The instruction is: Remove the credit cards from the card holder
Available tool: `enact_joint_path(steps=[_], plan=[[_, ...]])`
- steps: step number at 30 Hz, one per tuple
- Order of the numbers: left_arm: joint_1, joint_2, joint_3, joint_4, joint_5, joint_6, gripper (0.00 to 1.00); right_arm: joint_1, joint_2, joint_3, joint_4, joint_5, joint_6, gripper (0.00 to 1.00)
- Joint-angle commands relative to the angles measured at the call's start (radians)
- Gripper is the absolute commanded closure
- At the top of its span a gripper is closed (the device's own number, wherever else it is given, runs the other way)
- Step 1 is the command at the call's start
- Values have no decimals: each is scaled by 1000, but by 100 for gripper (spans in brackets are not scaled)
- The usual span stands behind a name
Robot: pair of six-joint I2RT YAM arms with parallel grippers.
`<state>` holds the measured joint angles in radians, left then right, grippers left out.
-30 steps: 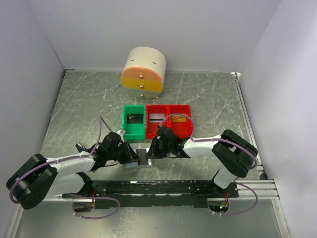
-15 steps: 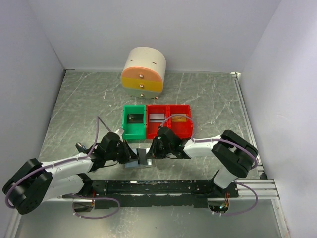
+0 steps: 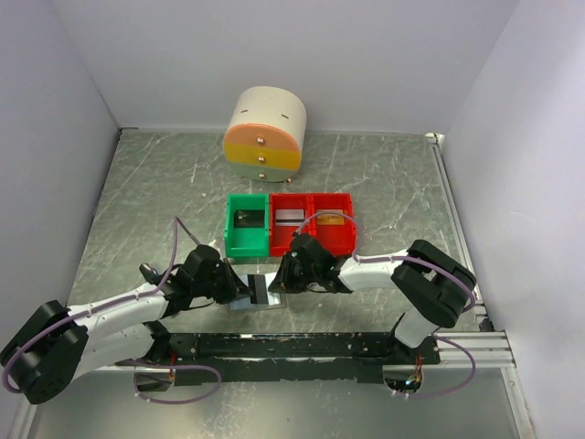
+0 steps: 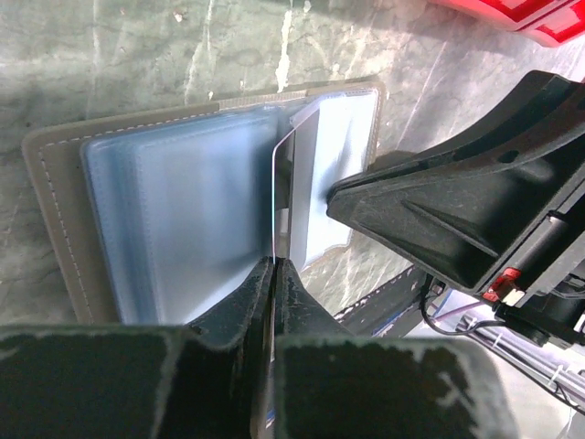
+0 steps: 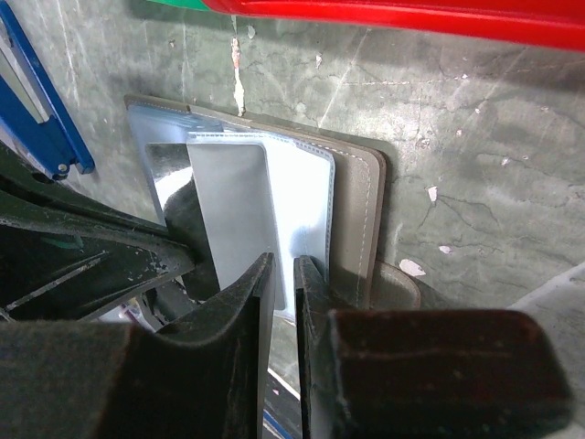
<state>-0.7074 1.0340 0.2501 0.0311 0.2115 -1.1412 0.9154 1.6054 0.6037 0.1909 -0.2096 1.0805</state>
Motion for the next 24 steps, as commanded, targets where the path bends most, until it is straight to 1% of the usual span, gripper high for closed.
enact_joint_path(steps=[1,7,10,12,14,17,19,22,24], plan=[[8,6,47,-117,-59,31,90,-7,30,-28,-128,75,-37,84],[7,27,37,-44,-20,31,88,-7,-47,12,-142,66,-102,84],[7,40,46,-42,-19,40,87,-8,-107,45,-191,104,-130,82],[7,54,54,-41,-8,56,86,-9,-135,67,-200,99,-153,81],[6,74,64,-37,4,70,86,-8,-144,89,-172,71,-166,80],[7,97,70,-19,13,74,86,5,-105,122,-122,12,-165,80],[7,98,67,-8,14,68,86,18,-57,145,-110,6,-155,80],[7,90,56,3,20,56,85,22,24,166,-135,20,-127,80],[6,81,51,-1,19,53,85,22,67,164,-183,54,-109,80]])
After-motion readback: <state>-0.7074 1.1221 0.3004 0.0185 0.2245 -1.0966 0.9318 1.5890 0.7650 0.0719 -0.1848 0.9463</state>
